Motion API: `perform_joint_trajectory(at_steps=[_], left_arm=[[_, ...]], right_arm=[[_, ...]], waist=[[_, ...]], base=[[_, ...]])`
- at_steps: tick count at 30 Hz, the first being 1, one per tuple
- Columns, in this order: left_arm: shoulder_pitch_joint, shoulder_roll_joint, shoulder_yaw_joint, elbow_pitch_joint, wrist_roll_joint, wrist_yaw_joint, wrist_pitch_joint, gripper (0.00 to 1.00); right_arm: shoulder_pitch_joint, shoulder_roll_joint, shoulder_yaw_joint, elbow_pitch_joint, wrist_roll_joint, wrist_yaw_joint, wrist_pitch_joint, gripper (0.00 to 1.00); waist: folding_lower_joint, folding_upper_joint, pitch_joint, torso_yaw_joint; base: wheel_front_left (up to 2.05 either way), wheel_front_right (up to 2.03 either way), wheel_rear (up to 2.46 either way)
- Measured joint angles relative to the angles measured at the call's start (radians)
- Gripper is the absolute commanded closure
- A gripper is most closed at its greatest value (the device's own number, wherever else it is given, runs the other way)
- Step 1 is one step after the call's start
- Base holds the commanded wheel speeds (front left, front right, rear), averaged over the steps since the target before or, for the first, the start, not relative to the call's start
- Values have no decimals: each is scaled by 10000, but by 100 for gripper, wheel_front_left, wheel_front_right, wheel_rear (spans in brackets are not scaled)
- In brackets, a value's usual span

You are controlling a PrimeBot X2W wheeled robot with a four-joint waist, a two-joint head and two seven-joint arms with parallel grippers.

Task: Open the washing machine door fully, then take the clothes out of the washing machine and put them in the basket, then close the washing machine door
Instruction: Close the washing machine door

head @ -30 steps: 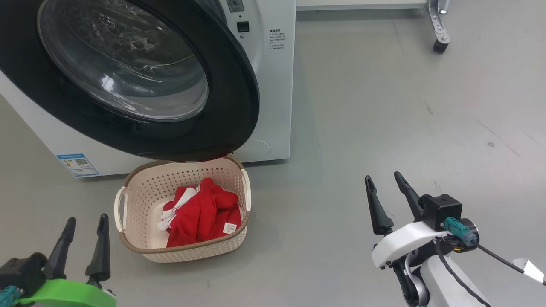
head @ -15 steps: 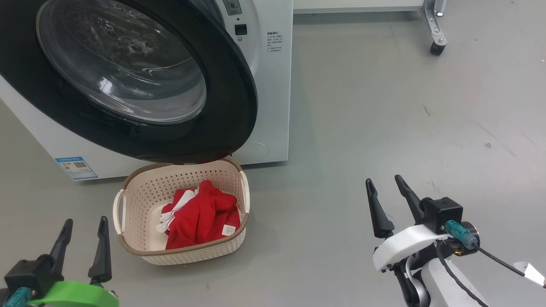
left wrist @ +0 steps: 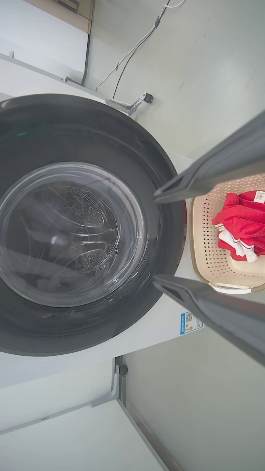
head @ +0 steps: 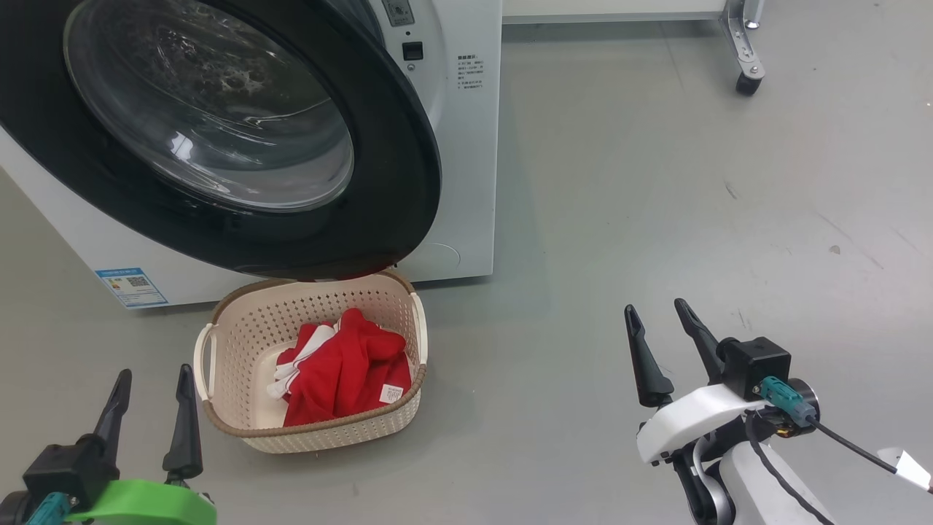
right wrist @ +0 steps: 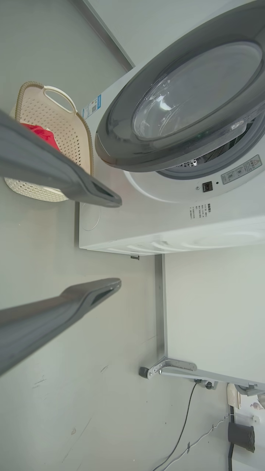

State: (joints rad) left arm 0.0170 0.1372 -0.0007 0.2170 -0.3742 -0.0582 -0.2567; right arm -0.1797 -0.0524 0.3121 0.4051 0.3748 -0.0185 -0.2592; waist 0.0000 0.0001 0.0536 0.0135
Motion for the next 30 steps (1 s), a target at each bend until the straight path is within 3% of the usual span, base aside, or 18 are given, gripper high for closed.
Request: perform_joint_trajectory(at_steps=[15,16,17,30], left_arm=[[159,-328,399,-94,616,-190,0,0],[185,-343,476,-94,683,-267,0,0],[199,-353,504,-94,709,-270,0,0],[268,-654,606,-75,869,-454,0,0]], right_arm=[[5,0,27,-42,-69,0,0,0],[5,0,31,-42,-81,4,0,7],[5,0,31,-50,-98,19,0,97],[-967,-403,234,-767,-901,673,-2,100]], waist=[[0,0,-4,20],[0,0,-4,26],[0,0,-5,31],[0,0,88,298]], base=[[0,0,0],[0,0,0],[0,0,0],[0,0,0]])
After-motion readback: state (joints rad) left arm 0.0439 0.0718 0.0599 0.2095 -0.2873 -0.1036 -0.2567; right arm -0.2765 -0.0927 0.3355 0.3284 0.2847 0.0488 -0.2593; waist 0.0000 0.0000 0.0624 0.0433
